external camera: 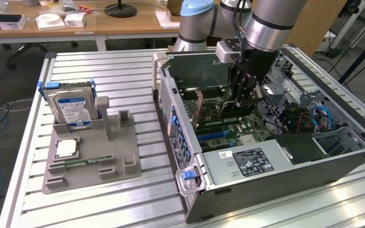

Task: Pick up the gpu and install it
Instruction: 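Insert the gpu into the slot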

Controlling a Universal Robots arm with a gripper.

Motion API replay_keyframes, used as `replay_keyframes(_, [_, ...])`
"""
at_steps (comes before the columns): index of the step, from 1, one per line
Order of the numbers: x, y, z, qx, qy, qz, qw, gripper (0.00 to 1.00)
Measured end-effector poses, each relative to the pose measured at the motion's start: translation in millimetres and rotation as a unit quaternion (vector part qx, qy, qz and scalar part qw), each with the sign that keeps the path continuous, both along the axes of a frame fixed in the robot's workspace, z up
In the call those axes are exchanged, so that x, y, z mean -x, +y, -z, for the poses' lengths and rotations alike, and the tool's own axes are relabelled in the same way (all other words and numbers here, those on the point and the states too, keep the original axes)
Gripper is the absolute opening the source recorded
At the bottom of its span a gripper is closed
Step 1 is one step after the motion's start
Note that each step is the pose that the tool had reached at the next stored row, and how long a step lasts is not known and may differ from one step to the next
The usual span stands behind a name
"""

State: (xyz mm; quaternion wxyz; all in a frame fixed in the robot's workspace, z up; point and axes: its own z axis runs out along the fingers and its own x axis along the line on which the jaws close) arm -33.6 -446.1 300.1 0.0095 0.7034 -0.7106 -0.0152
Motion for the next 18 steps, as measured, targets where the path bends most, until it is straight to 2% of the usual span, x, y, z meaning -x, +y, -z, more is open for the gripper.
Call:
replay_keyframes(14, [0.0, 0.0, 8.1, 0.0001, 0.0, 0.0, 1.0, 0.26])
replay_keyframes(18, [0.2, -4.3, 9.7, -0.0001, -0.0001, -0.005, 1.0, 0.26])
